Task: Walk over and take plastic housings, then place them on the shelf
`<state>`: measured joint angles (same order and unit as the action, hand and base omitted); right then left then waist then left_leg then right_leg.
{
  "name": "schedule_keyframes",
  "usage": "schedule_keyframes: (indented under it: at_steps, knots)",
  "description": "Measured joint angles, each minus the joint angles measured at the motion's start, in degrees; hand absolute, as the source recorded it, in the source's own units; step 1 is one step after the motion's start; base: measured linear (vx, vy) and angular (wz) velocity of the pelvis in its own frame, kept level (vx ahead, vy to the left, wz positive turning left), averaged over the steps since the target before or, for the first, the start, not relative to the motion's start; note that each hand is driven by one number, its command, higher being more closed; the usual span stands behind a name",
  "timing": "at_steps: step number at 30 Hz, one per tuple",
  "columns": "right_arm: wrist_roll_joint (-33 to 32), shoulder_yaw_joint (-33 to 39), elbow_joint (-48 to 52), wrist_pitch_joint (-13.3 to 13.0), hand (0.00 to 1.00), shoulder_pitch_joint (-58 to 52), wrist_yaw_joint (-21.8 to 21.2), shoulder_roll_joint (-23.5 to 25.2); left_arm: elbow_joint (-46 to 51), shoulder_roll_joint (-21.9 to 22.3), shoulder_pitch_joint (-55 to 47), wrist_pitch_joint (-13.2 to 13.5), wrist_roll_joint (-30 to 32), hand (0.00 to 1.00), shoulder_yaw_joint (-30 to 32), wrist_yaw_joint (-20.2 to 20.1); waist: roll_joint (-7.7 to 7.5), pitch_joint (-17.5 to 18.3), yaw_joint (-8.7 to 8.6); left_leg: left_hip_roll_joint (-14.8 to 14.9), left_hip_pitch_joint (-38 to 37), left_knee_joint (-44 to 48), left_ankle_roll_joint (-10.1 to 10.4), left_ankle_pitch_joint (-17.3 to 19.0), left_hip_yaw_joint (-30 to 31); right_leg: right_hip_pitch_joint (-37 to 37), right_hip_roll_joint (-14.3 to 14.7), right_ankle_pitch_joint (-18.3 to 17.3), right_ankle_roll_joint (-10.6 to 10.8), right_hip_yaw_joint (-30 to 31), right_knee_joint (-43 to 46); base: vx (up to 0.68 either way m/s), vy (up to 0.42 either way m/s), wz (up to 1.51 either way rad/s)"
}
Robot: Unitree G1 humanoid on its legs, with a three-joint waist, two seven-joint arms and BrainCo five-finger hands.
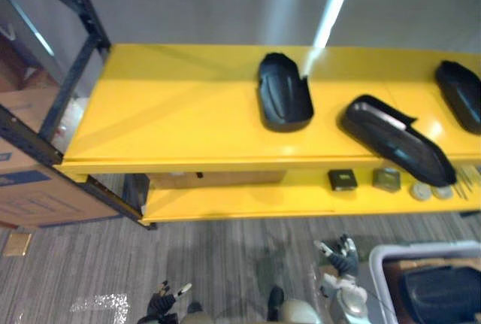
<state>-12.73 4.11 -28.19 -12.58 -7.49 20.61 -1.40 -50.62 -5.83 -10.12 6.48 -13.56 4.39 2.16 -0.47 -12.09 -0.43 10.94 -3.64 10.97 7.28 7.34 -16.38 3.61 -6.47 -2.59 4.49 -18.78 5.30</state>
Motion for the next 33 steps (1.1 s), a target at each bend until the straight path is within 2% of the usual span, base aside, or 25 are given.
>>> schedule_keyframes:
  at_steps: [2, 3, 4, 5, 7, 8, 9, 10, 11, 13, 17, 20, 26, 29, 31, 33]
  knots:
    - [0.1, 1.0, 1.2, 0.1, 0.00, 1.7, 1.3, -0.8, 0.0, 0.2, -0.1, 0.7, 0.0, 0.00, 0.0, 0.0, 0.62, -0.1, 0.28, -0.3, 1.6, 3.7, 0.0, 0.0, 0.3, 0.8, -0.5, 0.0, 0.0, -0.2, -0.5, 0.06, 0.014, 0.17]
    - [0.2, 1.7, 1.2, 0.1, 0.00, 3.2, 2.8, -1.2, 0.2, 0.2, 0.0, 1.0, 0.0, 0.00, 0.0, 0.0, 0.72, -0.3, 1.02, -0.3, 3.2, 7.7, -0.1, 0.0, 0.8, 1.6, -1.0, 0.0, 0.0, -0.2, -1.2, 0.05, 0.012, 0.05]
    - [0.1, 2.8, 1.3, 0.2, 0.00, 4.3, 4.2, -1.7, 0.6, 0.2, -0.1, 1.2, 0.0, 0.00, 0.1, 0.0, 0.49, -1.0, 1.63, -0.4, 5.3, 11.9, -0.4, 0.8, 1.9, 2.9, -1.8, 0.0, 0.0, -0.1, -1.8, 0.06, 0.029, -0.01]
    - [0.2, 3.1, 1.4, 0.2, 0.00, 4.7, 5.0, -2.2, 0.5, 0.3, -0.3, 1.2, 0.1, 0.00, 0.1, 0.0, 0.64, -0.9, 1.73, -0.7, 5.4, 11.1, -0.9, 2.0, 2.1, 3.1, -2.0, 0.0, 0.0, 0.0, -2.1, 0.04, 0.061, -0.02]
    - [2.5, 4.0, 3.0, 2.5, 0.00, 7.4, 9.5, -5.6, 0.1, 2.3, -1.9, 0.9, 0.5, 0.00, 0.0, -0.1, 4.25, -0.6, 1.87, -1.0, 5.0, 4.8, -1.6, 1.1, 3.7, 3.1, -1.0, 0.2, 1.1, 0.7, -2.1, 0.03, 0.124, -0.15]
    - [3.0, 4.4, 3.4, 3.1, 0.00, 7.8, 10.4, -5.8, -0.1, 2.4, -2.1, 0.9, 0.5, 0.00, 0.1, 0.0, 4.10, -0.7, 1.90, -1.4, 4.5, 3.6, -1.6, 1.1, 3.6, 2.7, -1.1, 0.3, 1.4, 1.1, -2.2, 0.01, 0.123, -0.18]
    - [4.8, 5.5, 5.5, 5.0, 0.00, 7.8, 12.6, -5.8, -0.1, 2.0, -2.4, 0.9, 0.5, 0.00, 0.0, 0.1, 4.06, -0.5, 2.11, -2.1, 4.5, 2.0, -1.6, 1.1, 3.2, 1.7, -1.7, 0.6, 1.9, 1.6, -2.3, -0.01, 0.097, -0.06]
    - [5.8, 6.0, 7.3, 6.2, 0.00, 7.6, 14.3, -5.8, -0.1, 1.6, -2.5, 0.8, 0.5, 0.00, 0.0, 0.2, 3.44, -0.7, 2.13, -2.6, 4.4, 0.7, -1.6, 1.0, 3.1, 1.2, -2.1, 0.8, 2.2, 1.7, -2.3, -0.03, 0.106, -0.05]
    - [7.4, 7.6, 11.0, 7.7, 0.00, 6.1, 16.6, -5.6, -0.1, 1.0, -2.7, 0.8, 0.5, 0.00, 0.1, 0.6, 2.11, -1.1, 2.08, -3.6, 3.6, -1.7, -1.8, 0.0, 2.6, 0.7, -2.8, 1.2, 2.6, 1.7, -2.5, -0.03, 0.083, -0.03]
    - [9.4, 9.9, 16.0, 9.1, 0.00, 3.3, 18.5, -5.3, -0.1, 0.0, -3.4, 0.7, 0.5, 0.00, 0.1, 1.5, 0.85, -0.7, 1.55, -4.6, 2.5, -4.2, -2.1, -1.1, 1.8, 0.6, -3.5, 1.5, 2.9, 1.9, -3.1, 0.00, 0.056, -0.09]
    - [11.8, 13.6, 22.1, 11.0, 0.00, -1.6, 21.0, -5.3, -0.2, -0.3, -4.1, 0.7, -0.1, 0.00, 1.2, 2.3, 0.08, 0.3, -0.67, -5.8, 1.5, -7.0, -2.3, -2.1, 1.4, 0.6, -3.9, 2.2, 3.2, 2.0, -4.1, 0.02, 0.045, -0.06]
    - [11.2, 14.3, 22.5, 11.8, 0.00, -4.4, 21.3, -5.0, -0.3, -0.2, -4.0, 0.9, -2.0, 0.00, 1.3, 2.3, -0.04, 0.4, -1.07, -5.9, 0.7, -7.8, -2.2, -2.2, 0.8, 0.6, -3.8, 2.4, 3.1, 2.5, -4.2, 0.01, 0.017, -0.09]
    - [8.9, 14.2, 22.5, 12.0, 0.00, -7.6, 22.0, -0.7, -1.7, 0.1, -4.4, 1.0, -1.2, 0.00, 2.2, 2.3, -0.22, 0.5, -1.87, -6.1, 0.2, -9.1, -2.4, -2.6, 0.8, -0.6, -4.0, 2.3, 3.0, 4.6, -1.9, -0.01, 0.023, -0.02]
    - [8.9, 14.2, 22.5, 11.1, 0.00, -9.4, 22.0, 1.0, -2.1, 0.5, -5.8, 1.1, -1.3, 0.00, 3.5, 2.4, -1.07, 0.9, -1.73, -6.2, -0.7, -10.2, -2.5, -2.7, 0.1, -0.4, -4.2, 2.3, 3.0, 5.2, -1.5, -0.03, 0.033, -0.10]
    - [7.9, 14.2, 22.6, 9.8, 0.00, -8.8, 22.0, 1.0, -2.1, 0.7, -6.0, 0.9, -2.3, 0.00, 4.0, 2.8, -1.71, 1.0, -0.48, -6.0, -1.4, -10.9, -2.5, -2.8, -1.3, -0.9, -4.1, 2.7, 2.6, 6.4, -1.4, -0.04, 0.017, -0.26]
    - [6.5, 14.3, 22.7, 8.8, 0.00, -6.9, 22.0, 1.0, -2.0, 0.6, -5.9, 0.9, -2.3, 0.00, 4.1, 2.6, -2.23, 1.1, -0.23, -5.6, -1.0, -11.0, -2.4, -2.7, -1.6, -1.7, -3.7, 3.2, 2.1, 7.0, -1.3, -0.07, 0.005, -0.16]
